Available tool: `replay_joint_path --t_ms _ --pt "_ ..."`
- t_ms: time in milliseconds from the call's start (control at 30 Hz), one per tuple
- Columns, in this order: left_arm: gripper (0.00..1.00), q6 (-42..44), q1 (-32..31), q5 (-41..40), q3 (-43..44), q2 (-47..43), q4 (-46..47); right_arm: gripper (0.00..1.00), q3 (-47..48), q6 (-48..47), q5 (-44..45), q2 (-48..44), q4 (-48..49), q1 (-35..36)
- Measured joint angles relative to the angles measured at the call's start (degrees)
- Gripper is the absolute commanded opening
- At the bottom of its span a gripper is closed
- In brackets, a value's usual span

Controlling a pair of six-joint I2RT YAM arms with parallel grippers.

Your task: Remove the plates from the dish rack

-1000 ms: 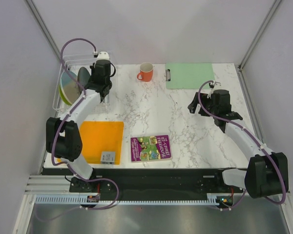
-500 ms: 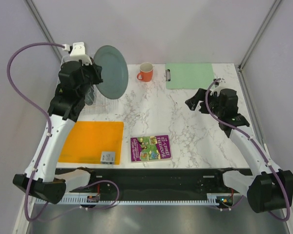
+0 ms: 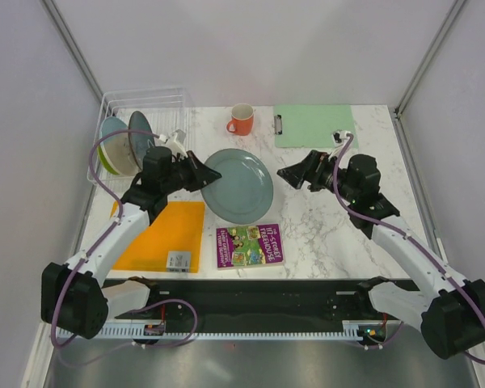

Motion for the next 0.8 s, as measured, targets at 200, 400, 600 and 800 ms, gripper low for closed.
replay_joint_path --t_ms 200,400,600,800 --pt "0.02 -5.81 -0.59 3.65 -1.29 -0.68 12.15 0.98 -3.1 2.64 -0.28 3.67 4.17 1.92" --pt "0.02 -8.74 -1.4 5.95 -3.43 -1.4 18.36 0.93 -3.67 4.26 -1.46 6.51 8.09 2.23" --pt "0.02 -10.95 -2.05 7.15 -7.61 -1.4 22.27 0.56 -3.72 8.13 -5.99 10.99 15.8 2.23" --pt "0.03 -12.98 -1.49 8.98 -10.12 -1.05 26.29 0.0 -5.01 16.31 -10.56 15.15 23.08 1.16"
